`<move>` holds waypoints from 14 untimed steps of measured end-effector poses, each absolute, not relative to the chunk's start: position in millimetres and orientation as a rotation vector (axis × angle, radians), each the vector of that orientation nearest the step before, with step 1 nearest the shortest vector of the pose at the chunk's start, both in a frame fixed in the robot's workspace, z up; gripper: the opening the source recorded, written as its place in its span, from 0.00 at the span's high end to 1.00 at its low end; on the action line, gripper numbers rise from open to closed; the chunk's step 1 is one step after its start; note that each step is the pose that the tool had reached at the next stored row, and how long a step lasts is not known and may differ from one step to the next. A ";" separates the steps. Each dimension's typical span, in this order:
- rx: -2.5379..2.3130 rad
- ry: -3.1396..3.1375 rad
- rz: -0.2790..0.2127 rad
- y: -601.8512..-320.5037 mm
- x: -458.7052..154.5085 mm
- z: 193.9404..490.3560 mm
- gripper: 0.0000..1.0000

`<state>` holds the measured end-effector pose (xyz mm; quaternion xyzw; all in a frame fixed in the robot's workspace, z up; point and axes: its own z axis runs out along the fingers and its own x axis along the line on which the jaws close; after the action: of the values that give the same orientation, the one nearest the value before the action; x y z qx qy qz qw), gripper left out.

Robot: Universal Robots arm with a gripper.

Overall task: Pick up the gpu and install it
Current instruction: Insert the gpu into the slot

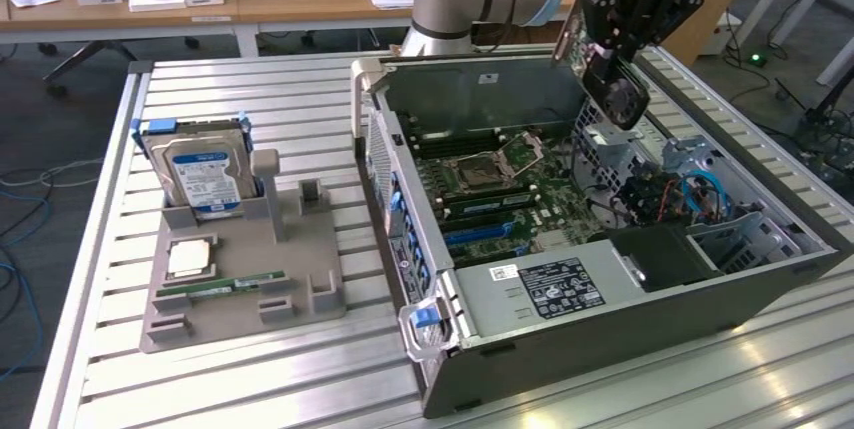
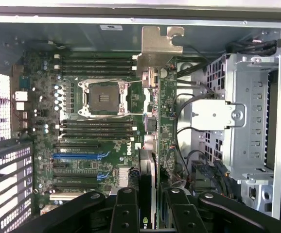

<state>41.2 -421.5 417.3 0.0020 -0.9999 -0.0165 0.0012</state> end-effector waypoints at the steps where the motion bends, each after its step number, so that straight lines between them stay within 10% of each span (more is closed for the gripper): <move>1: 0.032 -3.138 -0.052 -421.5 41.2 417.3 0.74; 14: 0.346 -3.116 -0.051 -421.5 41.2 417.0 0.74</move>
<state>41.2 -421.5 417.0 0.1102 -0.9938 -0.0162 0.0030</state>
